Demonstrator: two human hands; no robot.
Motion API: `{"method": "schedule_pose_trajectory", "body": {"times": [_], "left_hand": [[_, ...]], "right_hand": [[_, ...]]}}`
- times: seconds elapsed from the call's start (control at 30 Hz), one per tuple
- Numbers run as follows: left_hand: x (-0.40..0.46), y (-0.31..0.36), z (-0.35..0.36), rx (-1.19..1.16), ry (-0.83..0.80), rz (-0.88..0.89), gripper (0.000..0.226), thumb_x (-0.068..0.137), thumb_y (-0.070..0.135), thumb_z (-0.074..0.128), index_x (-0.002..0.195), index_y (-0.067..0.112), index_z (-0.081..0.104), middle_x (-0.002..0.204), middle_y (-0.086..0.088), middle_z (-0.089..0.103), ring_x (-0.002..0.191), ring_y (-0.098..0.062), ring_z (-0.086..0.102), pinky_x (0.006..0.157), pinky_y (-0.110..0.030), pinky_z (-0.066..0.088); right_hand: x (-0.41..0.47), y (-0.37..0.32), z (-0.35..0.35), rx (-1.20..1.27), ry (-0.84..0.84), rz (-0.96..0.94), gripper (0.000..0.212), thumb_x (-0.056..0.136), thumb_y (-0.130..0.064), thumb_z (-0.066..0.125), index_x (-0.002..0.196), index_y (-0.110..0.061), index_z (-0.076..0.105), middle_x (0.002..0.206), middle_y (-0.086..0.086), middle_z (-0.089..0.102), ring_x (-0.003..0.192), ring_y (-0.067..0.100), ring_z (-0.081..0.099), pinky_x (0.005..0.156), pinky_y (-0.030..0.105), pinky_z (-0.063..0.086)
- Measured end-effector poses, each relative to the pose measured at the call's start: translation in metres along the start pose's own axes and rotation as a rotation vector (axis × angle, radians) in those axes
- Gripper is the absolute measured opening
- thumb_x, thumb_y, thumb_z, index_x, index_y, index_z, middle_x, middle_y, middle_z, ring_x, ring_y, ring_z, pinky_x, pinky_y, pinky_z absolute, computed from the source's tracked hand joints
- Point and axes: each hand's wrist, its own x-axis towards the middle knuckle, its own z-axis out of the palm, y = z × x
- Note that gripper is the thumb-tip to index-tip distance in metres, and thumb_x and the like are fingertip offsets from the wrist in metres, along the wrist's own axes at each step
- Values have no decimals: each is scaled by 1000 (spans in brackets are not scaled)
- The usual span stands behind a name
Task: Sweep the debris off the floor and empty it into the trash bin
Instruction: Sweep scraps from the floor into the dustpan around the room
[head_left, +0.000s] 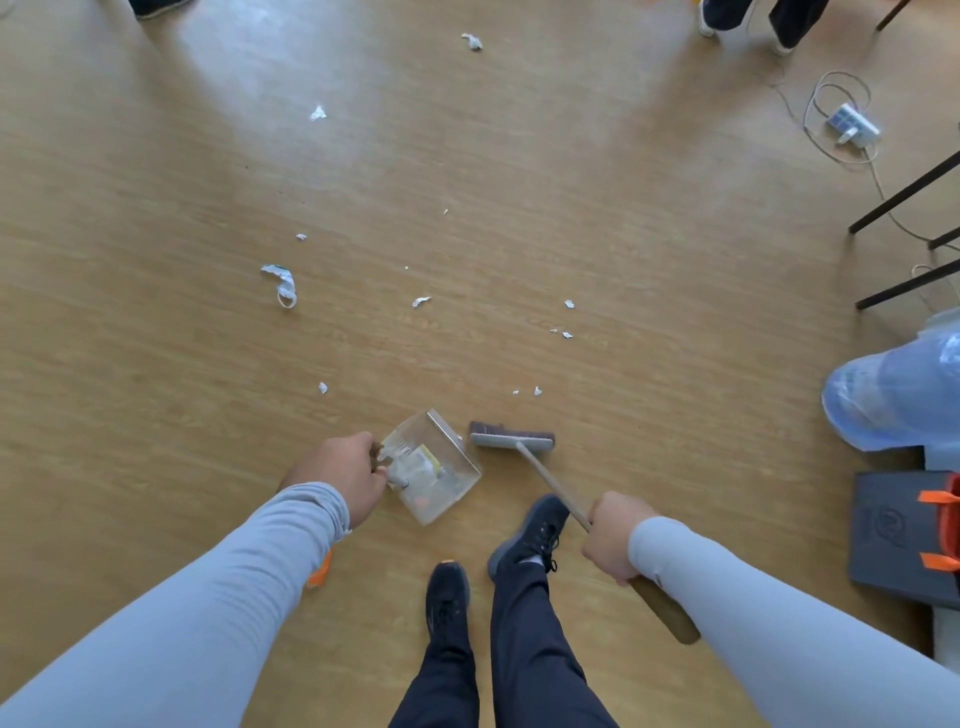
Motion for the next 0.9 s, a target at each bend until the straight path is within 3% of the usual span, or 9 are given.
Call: {"method": "schedule_pose_trajectory", "body": {"times": [0.07, 0.13, 0.23, 0.47, 0.6, 0.77, 0.9], "left_hand": [[2, 2, 0, 0, 4, 6, 23, 94, 39, 56, 113, 27, 60, 102, 4, 69, 91, -20, 65, 80, -35, 56], [5, 2, -2, -1, 9, 7, 23, 94, 39, 56, 113, 27, 60, 104, 4, 69, 91, -21, 64, 81, -35, 55], [8, 0, -3, -1, 6, 6, 23, 94, 39, 55, 113, 27, 60, 101, 5, 69, 89, -21, 63, 78, -33, 53], [8, 0, -5, -22, 17, 7, 19, 92, 39, 56, 106, 27, 60, 86, 7, 61, 81, -20, 59, 69, -31, 47], [9, -1, -4, -15, 26, 8, 14, 93, 39, 55, 103, 29, 57, 83, 8, 58, 80, -19, 57, 66, -31, 44], [3, -7, -3, -13, 35, 27, 18, 93, 39, 56, 106, 26, 59, 84, 7, 59, 79, -19, 57, 69, -31, 48], [-7, -9, -4, -38, 13, 21, 26, 92, 41, 57, 113, 25, 62, 98, 4, 70, 88, -20, 64, 79, -35, 55]], "right_hand": [[-4, -3, 6, -57, -54, -40, 9, 83, -8, 60, 84, -17, 60, 73, 2, 63, 72, 24, 67, 55, 29, 49], [-15, 10, 2, 36, -88, -47, 29, 86, -13, 54, 112, -19, 67, 68, 2, 63, 65, 23, 65, 57, 28, 50], [-36, 38, -9, 177, -116, -43, 52, 87, -16, 51, 137, -29, 57, 60, 1, 62, 53, 20, 57, 61, 27, 53], [-31, 35, -17, 158, -22, 18, 38, 90, -12, 53, 125, -14, 64, 72, 5, 64, 57, 21, 59, 62, 28, 52], [-13, 18, 0, 105, -78, 7, 37, 85, -11, 53, 120, -14, 67, 71, 4, 65, 63, 22, 61, 62, 29, 53], [-33, 60, -5, 366, -196, -31, 56, 87, -15, 54, 142, -26, 49, 54, 4, 61, 37, 17, 47, 51, 25, 48], [-48, 100, 0, 507, -182, -7, 64, 84, -15, 55, 147, -22, 44, 56, 10, 60, 40, 19, 44, 44, 26, 45]]}}
